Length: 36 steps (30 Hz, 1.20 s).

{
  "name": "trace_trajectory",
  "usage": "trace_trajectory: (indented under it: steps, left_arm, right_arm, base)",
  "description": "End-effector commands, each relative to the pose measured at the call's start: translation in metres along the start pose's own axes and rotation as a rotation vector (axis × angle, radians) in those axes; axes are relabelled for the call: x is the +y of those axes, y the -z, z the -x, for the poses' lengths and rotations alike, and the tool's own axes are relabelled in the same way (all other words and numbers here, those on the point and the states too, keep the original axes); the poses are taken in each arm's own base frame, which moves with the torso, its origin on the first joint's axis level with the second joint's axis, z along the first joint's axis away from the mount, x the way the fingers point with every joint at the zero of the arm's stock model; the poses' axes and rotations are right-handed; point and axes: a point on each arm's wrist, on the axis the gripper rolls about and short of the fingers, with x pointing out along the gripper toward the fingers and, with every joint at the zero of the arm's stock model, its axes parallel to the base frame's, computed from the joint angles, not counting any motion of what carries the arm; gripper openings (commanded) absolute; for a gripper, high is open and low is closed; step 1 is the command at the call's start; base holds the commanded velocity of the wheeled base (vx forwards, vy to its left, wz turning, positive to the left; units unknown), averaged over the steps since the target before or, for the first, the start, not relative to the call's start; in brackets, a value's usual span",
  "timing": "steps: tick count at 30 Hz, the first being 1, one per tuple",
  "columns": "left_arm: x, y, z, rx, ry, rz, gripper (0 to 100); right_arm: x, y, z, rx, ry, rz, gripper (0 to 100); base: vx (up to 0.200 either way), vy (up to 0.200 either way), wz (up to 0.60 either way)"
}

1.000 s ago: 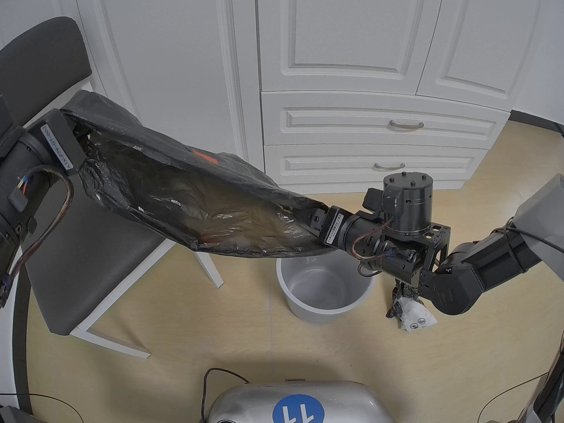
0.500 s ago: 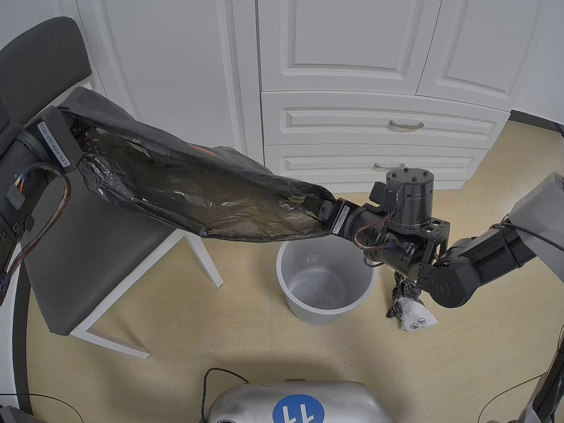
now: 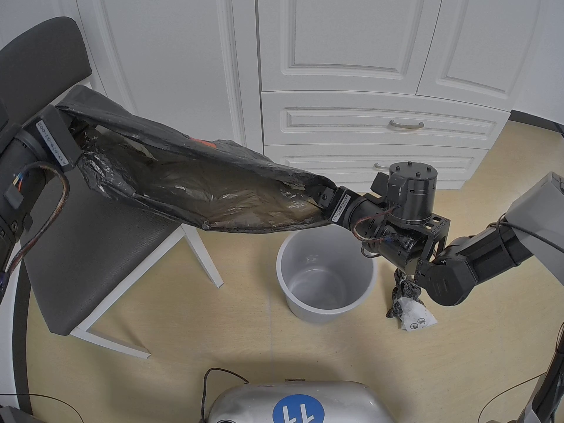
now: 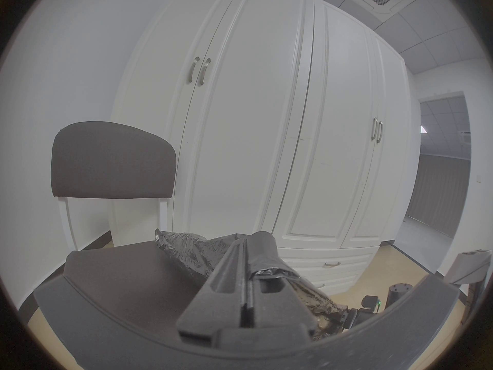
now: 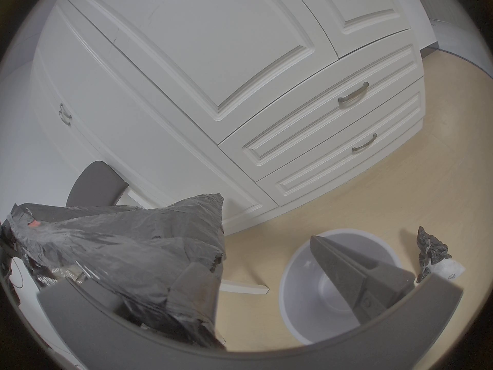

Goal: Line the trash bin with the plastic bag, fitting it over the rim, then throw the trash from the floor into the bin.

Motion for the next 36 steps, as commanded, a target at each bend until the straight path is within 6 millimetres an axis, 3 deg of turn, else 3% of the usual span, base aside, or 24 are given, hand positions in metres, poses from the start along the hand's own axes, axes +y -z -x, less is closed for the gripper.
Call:
trace_trajectory:
  steps: [1, 19, 29, 36]
  left_arm:
    - [0.0, -0.001, 0.0, -0.002, 0.0, 0.002, 0]
    - [0.0, 0.0, 0.001, 0.0, 0.0, 0.0, 0]
    - [0.0, 0.001, 0.0, 0.003, 0.0, -0.002, 0]
    - [0.0, 0.0, 0.001, 0.0, 0.0, 0.0, 0]
  right_arm:
    - [-0.001, 0.002, 0.0, 0.011, 0.002, 0.003, 100]
    - [-0.003, 0.001, 0.002, 0.04, -0.043, -0.06, 100]
    - [-0.019, 0.016, -0.001, 0.056, -0.15, -0.121, 100]
    - [-0.02, 0.018, -0.002, 0.062, -0.147, -0.116, 100]
  base:
    - [0.0, 0.0, 0.0]
    - [0.0, 0.0, 0.0]
    - [0.0, 0.0, 0.0]
    - [0.0, 0.0, 0.0]
